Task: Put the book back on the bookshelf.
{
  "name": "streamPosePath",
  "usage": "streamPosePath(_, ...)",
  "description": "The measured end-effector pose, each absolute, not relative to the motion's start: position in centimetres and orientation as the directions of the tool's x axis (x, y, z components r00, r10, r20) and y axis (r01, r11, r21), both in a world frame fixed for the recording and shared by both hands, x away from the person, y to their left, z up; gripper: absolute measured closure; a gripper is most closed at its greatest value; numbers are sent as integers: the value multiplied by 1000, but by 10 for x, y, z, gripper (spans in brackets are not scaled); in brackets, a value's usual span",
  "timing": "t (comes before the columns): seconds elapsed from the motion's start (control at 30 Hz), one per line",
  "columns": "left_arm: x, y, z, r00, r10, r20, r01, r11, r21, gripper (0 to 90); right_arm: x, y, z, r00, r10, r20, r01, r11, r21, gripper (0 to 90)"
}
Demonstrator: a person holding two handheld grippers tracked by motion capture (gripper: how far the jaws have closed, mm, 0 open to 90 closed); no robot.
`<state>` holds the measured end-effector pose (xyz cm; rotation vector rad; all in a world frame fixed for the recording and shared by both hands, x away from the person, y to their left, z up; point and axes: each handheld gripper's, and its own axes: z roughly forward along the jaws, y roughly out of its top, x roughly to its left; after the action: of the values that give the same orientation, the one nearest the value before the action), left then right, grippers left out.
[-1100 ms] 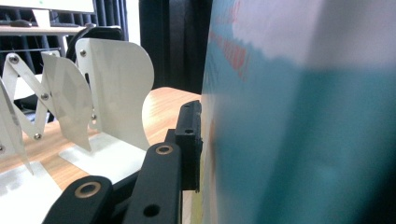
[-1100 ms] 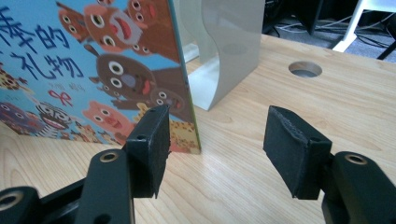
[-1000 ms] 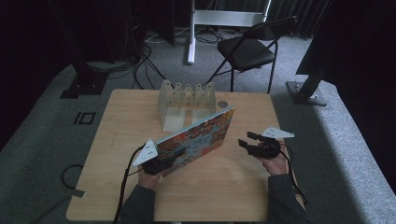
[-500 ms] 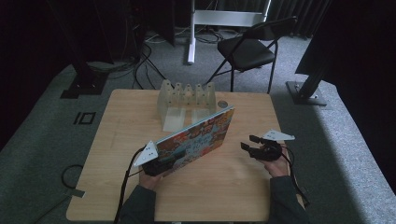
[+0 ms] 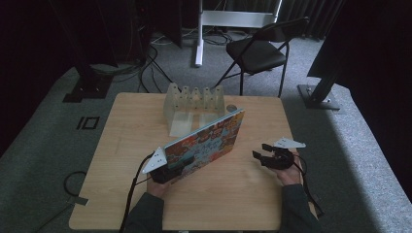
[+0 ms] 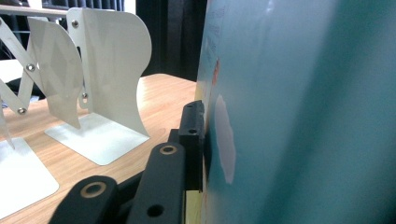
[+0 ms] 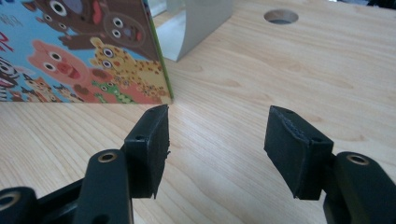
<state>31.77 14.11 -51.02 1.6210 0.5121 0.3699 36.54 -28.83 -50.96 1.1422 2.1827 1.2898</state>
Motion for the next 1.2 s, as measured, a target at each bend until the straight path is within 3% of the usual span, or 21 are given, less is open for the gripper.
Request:
streamPosePath(0.73,320,132,-516,837,545,-49,112,-82,990,730,367,-299,-527,-566,819,95,516,261,816,397)
streamPosePath(1.2,319,130,-516,838,546,-24,97,-106,990,781,369,-298,-536,-545,837,52,531,296,794,367)
